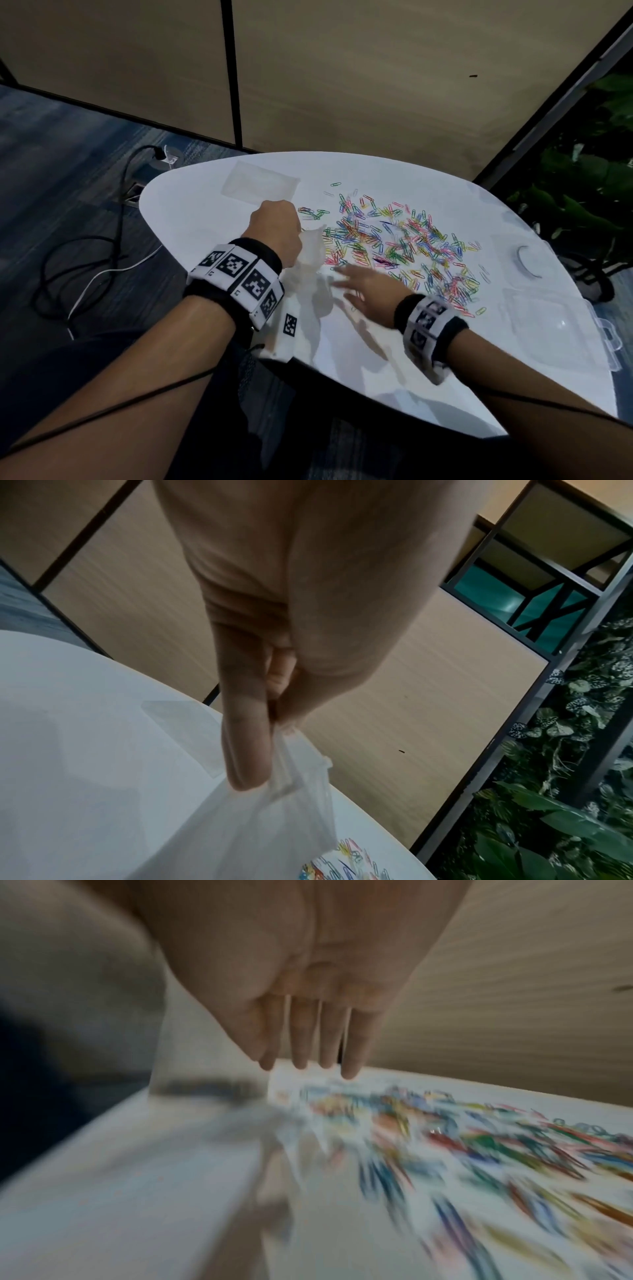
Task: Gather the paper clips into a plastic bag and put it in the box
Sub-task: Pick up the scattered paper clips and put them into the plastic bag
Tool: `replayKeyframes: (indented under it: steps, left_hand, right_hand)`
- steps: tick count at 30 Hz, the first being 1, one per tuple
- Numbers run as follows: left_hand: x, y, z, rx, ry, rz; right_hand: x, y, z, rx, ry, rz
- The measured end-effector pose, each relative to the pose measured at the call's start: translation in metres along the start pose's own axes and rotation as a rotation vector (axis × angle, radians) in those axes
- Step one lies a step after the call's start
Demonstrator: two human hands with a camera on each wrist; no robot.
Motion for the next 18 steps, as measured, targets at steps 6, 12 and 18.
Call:
replayKeyframes:
  steps: [6,12,18]
  left_hand:
    - [0.000,0.000,-0.003,-0.007,0.032,0.000]
    - [-0.010,0.000,-0.009,-0.022,0.014,0.003]
    - [-0.010,0.003,-0.005,-0.011,-0.002,0.003]
  right_hand:
    - [-0.058,-0.046,-0.042,0.112,-0.298,0.134]
    - [-0.048,-0.034,-0.078,-0.202,-0.358,0.142]
    - [-0.046,-0.011,-0.083,-0.241,-0.285,0.089]
Point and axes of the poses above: each hand's wrist, its own y-axis towards the middle knuckle, its own x-axis out of the back of the hand, z = x × y, the point moved 1 cm from there along y, towards the middle knuckle, and after that the axes turned 10 degrees about -z, right-handed, at the moved point
